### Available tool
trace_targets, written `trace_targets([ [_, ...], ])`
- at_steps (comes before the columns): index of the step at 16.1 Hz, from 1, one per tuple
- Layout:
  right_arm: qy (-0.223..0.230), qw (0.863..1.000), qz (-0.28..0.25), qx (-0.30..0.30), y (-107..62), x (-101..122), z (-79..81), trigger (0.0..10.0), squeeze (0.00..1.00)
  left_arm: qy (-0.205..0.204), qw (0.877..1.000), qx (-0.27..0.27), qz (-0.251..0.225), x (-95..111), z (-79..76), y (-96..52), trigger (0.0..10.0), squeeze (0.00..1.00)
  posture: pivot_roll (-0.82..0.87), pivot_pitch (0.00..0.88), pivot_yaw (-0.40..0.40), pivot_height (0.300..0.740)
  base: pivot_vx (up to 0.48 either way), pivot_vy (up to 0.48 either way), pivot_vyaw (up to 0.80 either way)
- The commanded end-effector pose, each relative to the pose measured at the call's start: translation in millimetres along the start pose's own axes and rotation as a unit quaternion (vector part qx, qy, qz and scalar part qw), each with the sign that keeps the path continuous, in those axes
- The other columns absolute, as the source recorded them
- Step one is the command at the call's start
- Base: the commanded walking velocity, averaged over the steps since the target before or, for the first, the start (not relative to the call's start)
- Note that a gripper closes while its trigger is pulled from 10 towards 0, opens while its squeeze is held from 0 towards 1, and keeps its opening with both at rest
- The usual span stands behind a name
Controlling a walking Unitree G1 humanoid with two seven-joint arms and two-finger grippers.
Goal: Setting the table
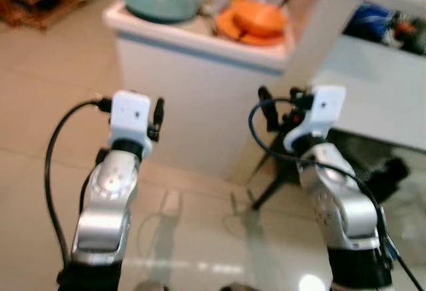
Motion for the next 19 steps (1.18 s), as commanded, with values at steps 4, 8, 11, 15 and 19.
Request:
trace_targets([
  [4,0.002,0.996,-0.001,-0.085,-19.0,-3.3,-34.2,10.0,0.0,-0.053,0.998,-0.027,-0.012,6.8,-15.3,7.6,10.0,0.0,0.04,0.024,-0.064,0.74,0.0,0.36,0.0],
  [8,-0.038,0.995,-0.02,-0.086,-11.8,15.3,-31.8,10.0,0.0,-0.046,0.999,-0.015,-0.02,12.5,-7.5,8.7,10.0,0.0,0.06,0.044,-0.079,0.74,0.061,0.0,0.0],
  [11,-0.031,0.996,-0.046,-0.067,-0.1,36.1,-23.8,10.0,0.0,-0.04,0.997,-0.028,-0.052,31.5,-6.0,11.8,10.0,0.0,0.08,0.046,-0.083,0.74,0.346,0.0,0.0],
  [15,-0.01,0.996,-0.07,-0.057,3.9,50.9,-19.8,10.0,0.0,-0.037,0.997,-0.035,-0.06,36.5,-7.1,13.7,10.0,0.0,0.07,0.047,-0.076,0.74,0.442,0.0,0.0],
  [19,-0.018,0.999,-0.042,-0.02,6.8,45.0,-8.1,10.0,0.0,-0.038,0.997,-0.037,-0.058,37.9,-8.9,13.5,10.0,0.0,0.07,0.05,-0.08,0.74,0.444,0.0,0.0],
])
Point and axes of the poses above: a point about 5 cm out from each wrist's last joint towards the gripper, its own y axis pointing out of the wrist towards the gripper, its own x axis along the axis of the wrist's last joint, z = x × y, the point moved 5 cm from there along y, pointing out of the wrist towards the gripper, and after that the axes turned 13 degrees about y, right-handed, at the moved point
